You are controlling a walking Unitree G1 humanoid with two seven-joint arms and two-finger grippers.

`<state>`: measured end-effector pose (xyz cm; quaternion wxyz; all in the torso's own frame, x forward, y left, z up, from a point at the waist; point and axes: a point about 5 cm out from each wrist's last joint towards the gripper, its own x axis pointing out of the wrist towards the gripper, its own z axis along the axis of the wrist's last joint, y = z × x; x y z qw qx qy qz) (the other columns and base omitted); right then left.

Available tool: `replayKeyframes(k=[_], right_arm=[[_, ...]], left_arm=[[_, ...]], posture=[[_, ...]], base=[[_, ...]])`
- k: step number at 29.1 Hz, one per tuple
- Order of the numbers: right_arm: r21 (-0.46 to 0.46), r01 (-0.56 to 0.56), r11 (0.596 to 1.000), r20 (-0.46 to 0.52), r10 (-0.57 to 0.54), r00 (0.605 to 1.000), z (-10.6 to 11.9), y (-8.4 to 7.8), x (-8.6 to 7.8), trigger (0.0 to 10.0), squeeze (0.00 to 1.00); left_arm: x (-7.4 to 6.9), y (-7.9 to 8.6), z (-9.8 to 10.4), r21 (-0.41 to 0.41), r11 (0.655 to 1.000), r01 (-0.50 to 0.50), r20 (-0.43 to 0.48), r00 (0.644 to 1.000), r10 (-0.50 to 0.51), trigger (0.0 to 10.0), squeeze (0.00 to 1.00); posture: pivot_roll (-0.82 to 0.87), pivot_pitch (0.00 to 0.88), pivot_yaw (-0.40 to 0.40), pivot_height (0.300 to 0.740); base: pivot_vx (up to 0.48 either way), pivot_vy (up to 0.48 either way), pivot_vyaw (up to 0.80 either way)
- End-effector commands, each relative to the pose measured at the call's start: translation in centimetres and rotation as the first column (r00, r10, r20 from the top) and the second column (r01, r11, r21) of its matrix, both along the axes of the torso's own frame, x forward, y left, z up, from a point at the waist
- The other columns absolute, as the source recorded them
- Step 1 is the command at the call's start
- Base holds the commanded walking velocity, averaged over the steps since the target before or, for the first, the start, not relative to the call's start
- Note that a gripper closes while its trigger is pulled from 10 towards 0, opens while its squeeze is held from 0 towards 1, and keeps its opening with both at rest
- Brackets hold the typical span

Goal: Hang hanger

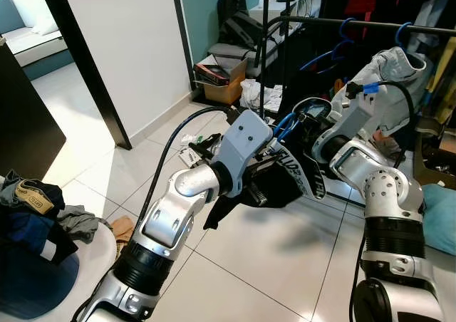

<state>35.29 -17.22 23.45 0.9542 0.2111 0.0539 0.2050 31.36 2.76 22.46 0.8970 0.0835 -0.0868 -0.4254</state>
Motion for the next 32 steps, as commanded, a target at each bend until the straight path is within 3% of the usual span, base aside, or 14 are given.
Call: replayKeyframes(k=[1,4,5,8,9,13,15,16,21,23,24,27,30,32], right_arm=[[-0.091,-0.2,0.976,0.02,0.203,0.979,0.1,2.4,-1.3,0.0,0.0],[-0.257,-0.278,0.926,-0.001,0.287,0.958,-0.8,2.0,-2.7,0.0,0.0],[-0.344,-0.259,0.903,-0.01,0.272,0.962,-1.2,1.2,-2.8,0.0,0.0],[-0.402,-0.244,0.882,-0.014,0.261,0.965,-1.4,0.6,-2.9,0.0,0.0],[-0.491,-0.184,0.852,-0.007,0.207,0.978,-1.7,-0.5,-2.6,0.0,0.0],[-0.542,-0.112,0.833,0.021,0.147,0.989,-1.5,-1.5,-2.2,0.0,0.0],[-0.563,0.029,0.826,0.142,0.063,0.988,0.1,-2.5,-1.4,0.0,0.0],[-0.563,0.029,0.826,0.142,0.063,0.988,0.1,-2.5,-1.4,0.0,0.0],[-0.542,0.041,0.84,0.232,0.103,0.967,1.4,-1.0,-1.0,0.0,0.0],[-0.582,-0.098,0.808,0.205,0.262,0.943,0.9,1.8,-1.7,0.0,0.0],[-0.582,-0.098,0.808,0.205,0.262,0.943,0.9,1.8,-1.7,0.0,0.0],[-0.625,-0.285,0.727,0.115,0.446,0.888,-0.9,4.2,-3.4,0.0,0.0],[-0.633,-0.321,0.704,0.09,0.479,0.873,-1.3,4.6,-3.8,0.0,0.0],[-0.651,-0.411,0.638,-0.012,0.534,0.846,-3.0,4.9,-4.8,0.7,0.0]], left_arm=[[0.8,0.9,-0.5,-0.015,0.998,-0.068,-0.08,0.995,0.067,0.0,0.0],[1.4,2.1,-0.5,-0.01,0.992,-0.122,-0.111,0.987,0.12,0.0,0.0],[1.6,2.5,-0.5,-0.006,0.989,-0.145,-0.117,0.983,0.143,0.0,0.0],[1.7,2.8,-0.5,-0.004,0.987,-0.16,-0.125,0.979,0.158,0.0,0.0],[1.8,3.0,-0.5,-0.004,0.985,-0.171,-0.133,0.977,0.169,0.0,0.0],[1.8,3.2,-0.5,-0.008,0.984,-0.179,-0.144,0.974,0.176,0.0,0.0],[1.6,3.1,-0.4,-0.027,0.984,-0.176,-0.169,0.971,0.169,0.0,0.0],[1.6,3.1,-0.4,-0.027,0.984,-0.176,-0.169,0.971,0.169,0.0,0.0],[1.1,2.0,-0.1,-0.069,0.989,-0.133,-0.201,0.973,0.117,0.0,0.0],[0.9,1.5,0.3,-0.104,0.987,-0.12,-0.222,0.97,0.095,0.0,0.0],[0.9,1.5,0.3,-0.104,0.987,-0.12,-0.222,0.97,0.095,0.0,0.0],[1.1,1.7,0.7,-0.135,0.98,-0.146,-0.235,0.966,0.111,0.0,0.0],[1.2,1.7,0.8,-0.139,0.979,-0.152,-0.235,0.965,0.116,0.0,0.0],[1.6,2.1,1.0,-0.151,0.971,-0.185,-0.232,0.961,0.147,0.0,0.0]], posture=[[-0.08,0.0,0.069,0.74],[-0.08,0.0,0.069,0.74],[-0.08,0.0,0.073,0.74],[-0.08,0.0,0.073,0.74],[-0.08,0.0,0.074,0.74],[-0.08,0.0,0.077,0.74],[-0.08,0.0,0.08,0.74],[-0.08,0.0,0.08,0.74],[-0.08,0.0,0.078,0.74],[-0.08,0.0,0.078,0.74],[-0.08,0.0,0.078,0.74],[-0.08,0.0,0.073,0.74],[-0.08,0.0,0.073,0.74],[-0.08,0.0,0.07,0.74]], base=[[0.0,0.0,0.0],[0.0,0.0,0.0],[0.0,0.0,0.0],[0.0,0.0,0.0],[0.0,0.0,0.0],[0.0,0.0,0.0],[0.0,0.0,0.0],[0.0,0.0,0.0],[0.0,0.0,0.0],[0.0,0.0,0.0],[0.0,0.0,0.0],[0.0,0.0,0.0],[0.0,0.0,0.0],[0.0,0.0,0.0]])
